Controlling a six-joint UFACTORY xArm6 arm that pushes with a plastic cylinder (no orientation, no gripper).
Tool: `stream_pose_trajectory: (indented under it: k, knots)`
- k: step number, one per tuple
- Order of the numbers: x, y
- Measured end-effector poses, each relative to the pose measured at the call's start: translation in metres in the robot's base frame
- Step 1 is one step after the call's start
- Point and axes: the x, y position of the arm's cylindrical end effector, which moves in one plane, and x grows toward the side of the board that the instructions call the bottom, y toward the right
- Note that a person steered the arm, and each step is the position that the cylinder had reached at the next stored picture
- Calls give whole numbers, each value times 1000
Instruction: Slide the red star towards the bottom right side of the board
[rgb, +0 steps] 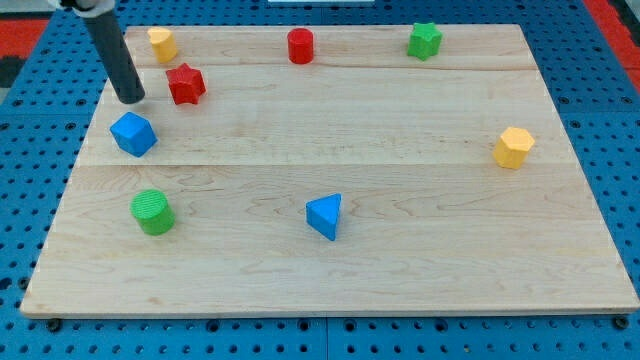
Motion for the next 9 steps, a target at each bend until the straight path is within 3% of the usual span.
stream_pose_trajectory:
  k: [1, 3, 4, 5, 7, 8, 9]
  knots:
    - [-7, 58]
    - [-31, 61]
    - [-4, 137]
    - [63, 234]
    - [123, 349]
    - [105, 335]
    - [58, 318]
